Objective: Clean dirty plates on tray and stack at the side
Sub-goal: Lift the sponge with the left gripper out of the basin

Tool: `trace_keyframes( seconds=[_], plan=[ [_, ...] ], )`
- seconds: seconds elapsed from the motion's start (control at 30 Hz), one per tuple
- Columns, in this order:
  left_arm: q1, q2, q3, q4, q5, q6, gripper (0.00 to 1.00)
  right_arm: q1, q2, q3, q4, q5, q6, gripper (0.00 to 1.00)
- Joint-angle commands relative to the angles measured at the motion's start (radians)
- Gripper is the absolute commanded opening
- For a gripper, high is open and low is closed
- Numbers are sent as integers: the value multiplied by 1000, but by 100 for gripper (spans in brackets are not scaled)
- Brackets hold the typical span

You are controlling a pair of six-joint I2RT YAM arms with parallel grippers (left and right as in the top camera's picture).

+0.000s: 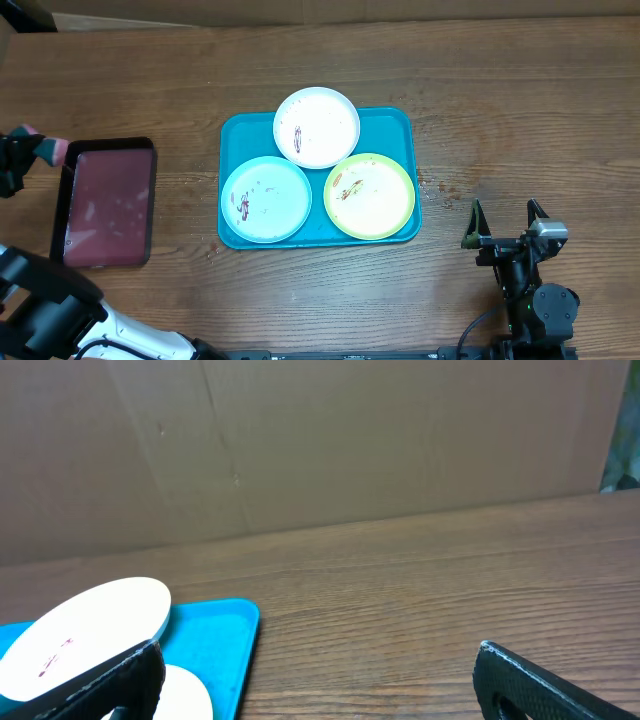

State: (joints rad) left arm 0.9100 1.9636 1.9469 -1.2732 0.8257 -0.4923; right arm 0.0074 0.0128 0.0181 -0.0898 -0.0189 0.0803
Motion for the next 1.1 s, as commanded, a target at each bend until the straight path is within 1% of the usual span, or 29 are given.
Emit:
trace_keyframes(
  seconds=[0.0, 0.13, 0.23, 0.4, 0.47, 0.5, 0.57, 0.6, 0.63, 0.7, 0.77, 0.83, 0.93, 1.0, 1.07],
  plan=[
    [13, -6, -2, -16, 199, -9, 4, 5, -7, -10, 5, 7, -3, 100],
    [14, -6, -2, -5, 339, -13, 4, 5, -7, -10, 5, 7, -3, 100],
    [14, -6, -2, -2, 354, -30, 4, 5, -7, -10, 5, 7, -3, 100],
    [13, -6, -2, -1, 347, -26, 4, 5, -7, -10, 5, 7, -3, 100],
    [13, -6, -2, -1, 273, -5, 4, 5, -7, -10, 5, 7, -3, 100],
    [13, -6, -2, -3, 208, 17, 5, 5, -7, -10, 5, 7, -3, 100],
    [2, -6, -7, -34, 50, 100, 4, 5, -7, -10, 5, 7, -3, 100],
    [-12, -6, -18, -47, -55, 130, 4, 5, -7, -10, 5, 7, -3, 100],
    [-28, -6, -36, -47, -148, 138, 4, 5, -7, -10, 5, 7, -3, 100],
    [-70, -6, -112, 5, -345, 138, 4, 5, -7, -10, 5, 7, -3, 100],
    [-105, -6, -204, 82, -481, 137, 4, 5, -7, -10, 5, 7, -3, 100],
    [-131, -6, -281, 121, -514, 122, 4, 5, -7, -10, 5, 7, -3, 100],
    [-154, -6, -323, 146, -496, 119, 4, 5, -7, -10, 5, 7, -3, 100],
    [-154, -6, -296, 146, -496, 123, 4, 5, -7, -10, 5, 7, -3, 100],
    [-138, -6, -223, 97, -489, 123, 4, 5, -7, -10, 5, 7, -3, 100]
  ],
)
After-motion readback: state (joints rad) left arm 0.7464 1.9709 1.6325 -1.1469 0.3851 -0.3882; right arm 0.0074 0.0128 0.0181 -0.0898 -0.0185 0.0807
